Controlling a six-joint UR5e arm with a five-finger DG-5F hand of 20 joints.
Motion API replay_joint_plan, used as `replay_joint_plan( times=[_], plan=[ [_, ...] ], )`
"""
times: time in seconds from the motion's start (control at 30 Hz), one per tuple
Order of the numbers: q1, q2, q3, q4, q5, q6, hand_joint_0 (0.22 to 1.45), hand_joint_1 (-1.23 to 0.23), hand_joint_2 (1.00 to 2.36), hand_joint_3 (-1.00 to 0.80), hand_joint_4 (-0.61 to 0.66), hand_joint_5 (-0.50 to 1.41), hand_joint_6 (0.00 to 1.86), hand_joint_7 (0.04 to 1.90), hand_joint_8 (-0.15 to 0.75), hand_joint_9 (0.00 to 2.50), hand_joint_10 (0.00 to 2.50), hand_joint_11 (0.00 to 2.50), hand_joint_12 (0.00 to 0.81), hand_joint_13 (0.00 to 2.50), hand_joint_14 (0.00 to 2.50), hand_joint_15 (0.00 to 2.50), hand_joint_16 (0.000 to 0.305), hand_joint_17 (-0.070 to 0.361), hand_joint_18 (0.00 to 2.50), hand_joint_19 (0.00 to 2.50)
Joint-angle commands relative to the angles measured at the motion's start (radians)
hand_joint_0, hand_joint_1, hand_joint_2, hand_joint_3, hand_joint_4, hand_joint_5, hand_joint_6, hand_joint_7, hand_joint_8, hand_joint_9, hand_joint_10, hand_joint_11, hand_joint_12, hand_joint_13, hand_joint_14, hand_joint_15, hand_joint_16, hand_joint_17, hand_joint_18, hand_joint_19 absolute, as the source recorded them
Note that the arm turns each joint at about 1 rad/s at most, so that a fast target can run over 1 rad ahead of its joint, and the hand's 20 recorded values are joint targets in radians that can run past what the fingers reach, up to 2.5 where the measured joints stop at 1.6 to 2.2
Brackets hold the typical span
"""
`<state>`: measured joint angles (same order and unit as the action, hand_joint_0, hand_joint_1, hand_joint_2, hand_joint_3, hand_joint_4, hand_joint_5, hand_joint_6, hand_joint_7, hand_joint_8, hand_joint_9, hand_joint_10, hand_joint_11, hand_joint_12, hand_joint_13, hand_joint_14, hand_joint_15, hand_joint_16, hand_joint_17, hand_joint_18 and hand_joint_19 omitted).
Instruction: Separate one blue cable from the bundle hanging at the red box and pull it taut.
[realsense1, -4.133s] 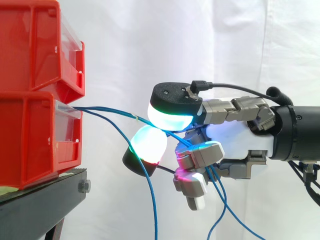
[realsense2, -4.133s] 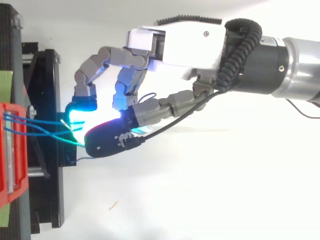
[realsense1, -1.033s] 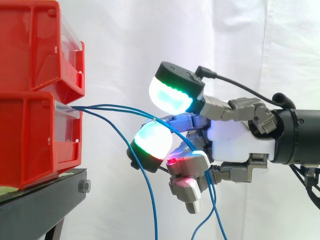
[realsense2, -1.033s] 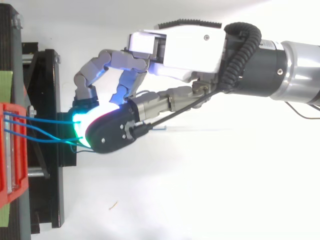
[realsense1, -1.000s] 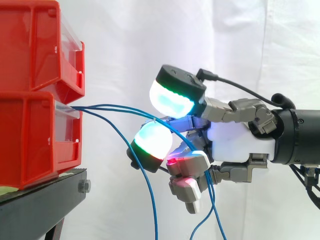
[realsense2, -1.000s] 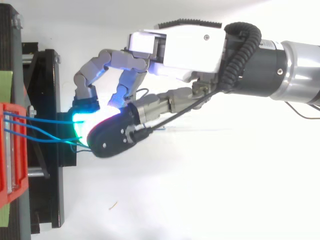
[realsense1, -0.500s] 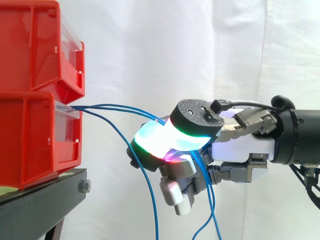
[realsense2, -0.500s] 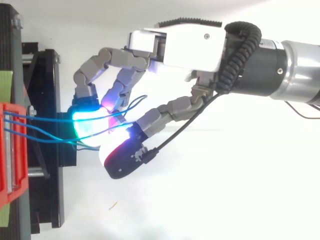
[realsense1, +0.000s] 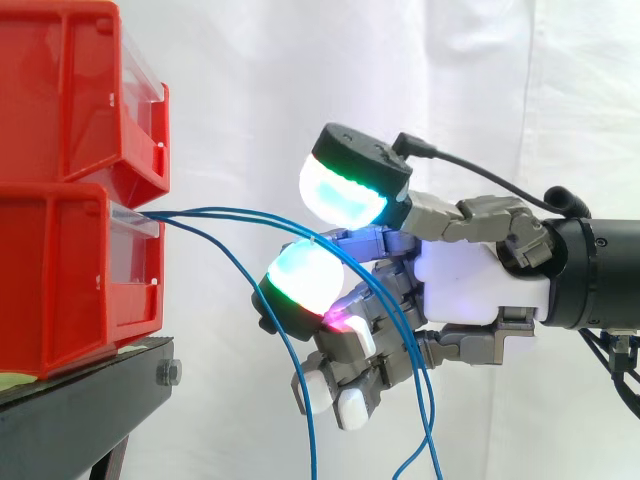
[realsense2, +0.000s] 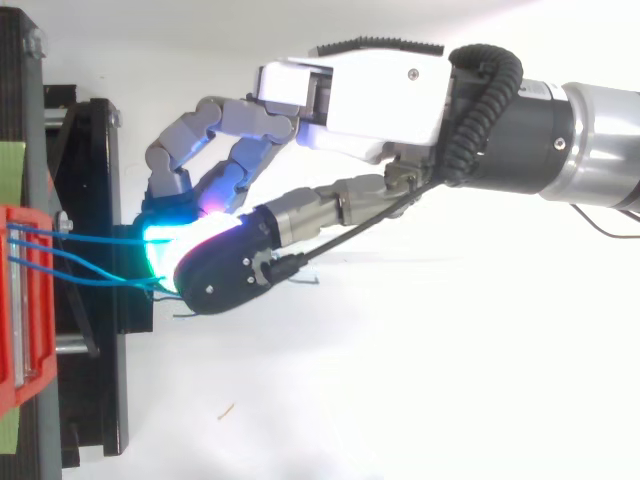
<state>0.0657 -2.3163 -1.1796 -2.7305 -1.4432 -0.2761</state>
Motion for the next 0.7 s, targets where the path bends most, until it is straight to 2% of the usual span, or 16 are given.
replay_joint_plan(
  times=[0.0,0.1,0.2,0.27,0.43,0.47,0.5,0.53,0.67],
  plan=[
    [0.0,0.0,0.0,-0.003,0.001,0.0,0.61,-0.48,1.01,-0.39,0.09,-0.17,0.87,1.01,0.324,1.02,0.02,1.16,0.391,0.84,0.02,0.62,0.048,0.109,0.83,0.62],
    [0.0,0.0,0.0,0.0,0.001,0.0,0.6,-0.61,1.01,-0.26,0.12,-0.18,0.89,0.98,0.351,1.03,0.02,1.15,0.418,0.87,0.02,0.63,0.053,0.12,0.88,0.59],
    [0.0,0.0,0.0,0.0,0.0,0.0,0.61,-0.73,1.01,-0.21,0.11,-0.19,0.9,0.98,0.354,1.02,0.02,1.17,0.422,0.87,0.02,0.63,0.054,0.121,0.89,0.59],
    [0.0,0.0,0.0,0.002,0.004,0.0,0.62,-0.76,1.01,-0.2,0.09,-0.19,0.91,1.0,0.349,1.0,0.02,1.18,0.418,0.86,0.02,0.63,0.053,0.12,0.88,0.58],
    [0.0,0.0,0.0,-0.001,0.006,0.0,0.67,-0.86,1.01,-0.3,0.06,-0.2,0.92,0.99,0.325,0.97,0.02,1.17,0.403,0.84,0.02,0.63,0.05,0.112,0.86,0.57],
    [0.002,0.0,0.0,-0.001,0.006,0.0,0.68,-0.88,1.01,-0.36,0.07,-0.2,0.92,1.0,0.326,0.97,0.02,1.17,0.401,0.84,0.02,0.62,0.05,0.112,0.87,0.56],
    [0.0,0.0,0.0,0.002,0.006,0.0,0.71,-0.89,1.0,-0.49,0.09,-0.19,0.92,1.0,0.325,0.98,0.02,1.17,0.398,0.86,0.02,0.63,0.049,0.11,0.9,0.55],
    [0.0,0.0,0.0,0.002,0.006,0.0,0.71,-0.9,1.0,-0.5,0.09,-0.19,0.92,0.99,0.325,0.99,0.02,1.18,0.397,0.86,0.02,0.63,0.049,0.109,0.91,0.56],
    [0.0,0.0,0.0,0.0,0.006,0.0,0.63,-0.92,1.0,-0.5,0.09,-0.18,0.91,1.0,0.332,1.01,0.02,1.2,0.392,0.89,0.02,0.64,0.048,0.107,0.94,0.56]
  ],
)
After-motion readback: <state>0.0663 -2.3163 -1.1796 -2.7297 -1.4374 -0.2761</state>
